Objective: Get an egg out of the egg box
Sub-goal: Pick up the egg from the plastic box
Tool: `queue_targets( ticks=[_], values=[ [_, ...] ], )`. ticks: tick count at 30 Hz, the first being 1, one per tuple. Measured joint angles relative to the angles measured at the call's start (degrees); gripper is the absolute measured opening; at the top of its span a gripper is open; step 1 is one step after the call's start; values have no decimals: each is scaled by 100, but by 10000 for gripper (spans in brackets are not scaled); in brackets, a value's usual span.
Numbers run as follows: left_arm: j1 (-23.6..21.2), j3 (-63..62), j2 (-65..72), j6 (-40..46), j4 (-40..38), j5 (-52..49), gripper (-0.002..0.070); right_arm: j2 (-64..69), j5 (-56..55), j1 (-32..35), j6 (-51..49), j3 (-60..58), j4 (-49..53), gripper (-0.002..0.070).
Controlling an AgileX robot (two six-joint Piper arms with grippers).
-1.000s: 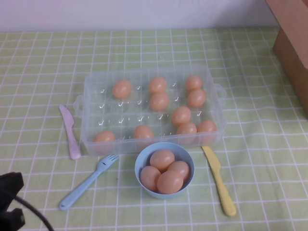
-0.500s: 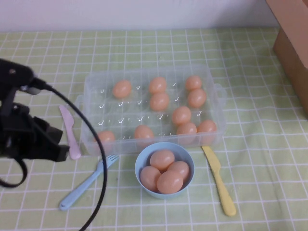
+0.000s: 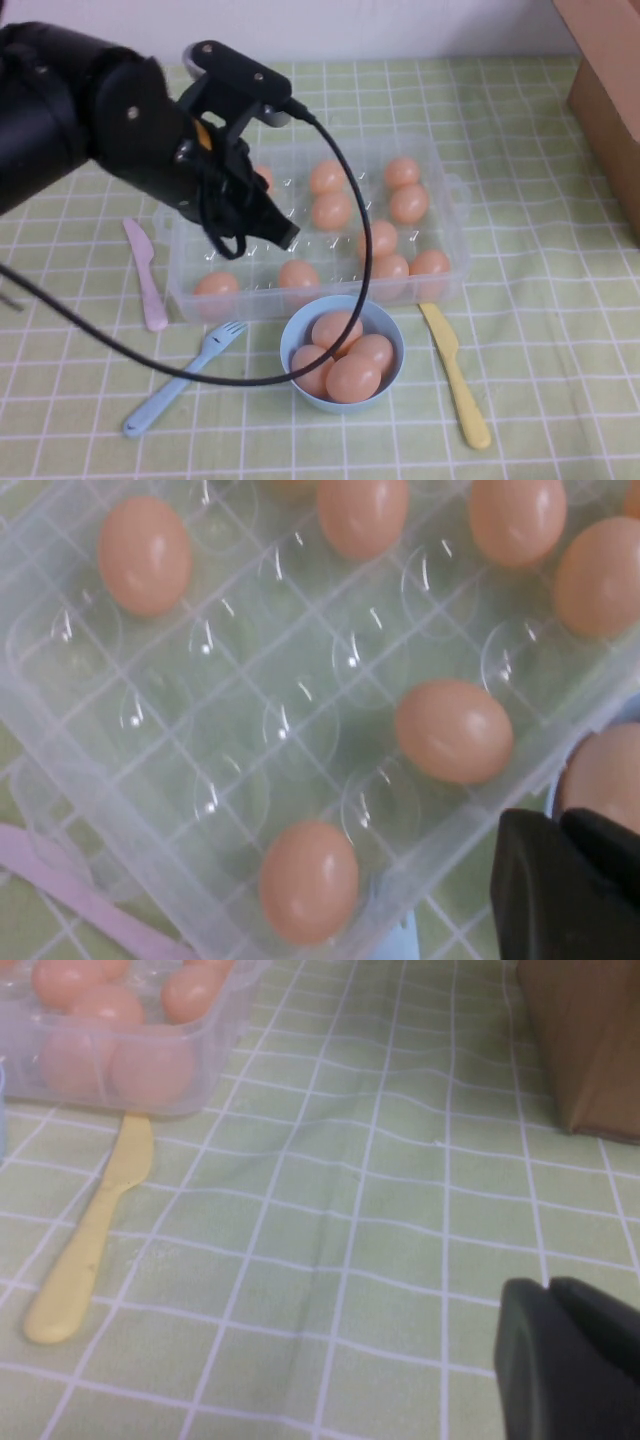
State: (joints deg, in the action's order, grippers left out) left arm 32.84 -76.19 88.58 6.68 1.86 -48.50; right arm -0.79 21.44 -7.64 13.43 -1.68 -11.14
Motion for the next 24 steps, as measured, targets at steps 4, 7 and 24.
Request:
queue_targets(
  ticks=[4, 7, 24],
  values=[
    [162, -764, 683, -95, 358, -88, 92, 0, 0, 0, 0, 0, 0, -20],
    [238, -1243, 1181, -184, 587, -88, 250, 0, 0, 0, 0, 0, 0, -20],
    [251, -2495, 3125, -306, 728, 704, 503, 0, 0, 0, 0, 0, 0, -20]
  ],
)
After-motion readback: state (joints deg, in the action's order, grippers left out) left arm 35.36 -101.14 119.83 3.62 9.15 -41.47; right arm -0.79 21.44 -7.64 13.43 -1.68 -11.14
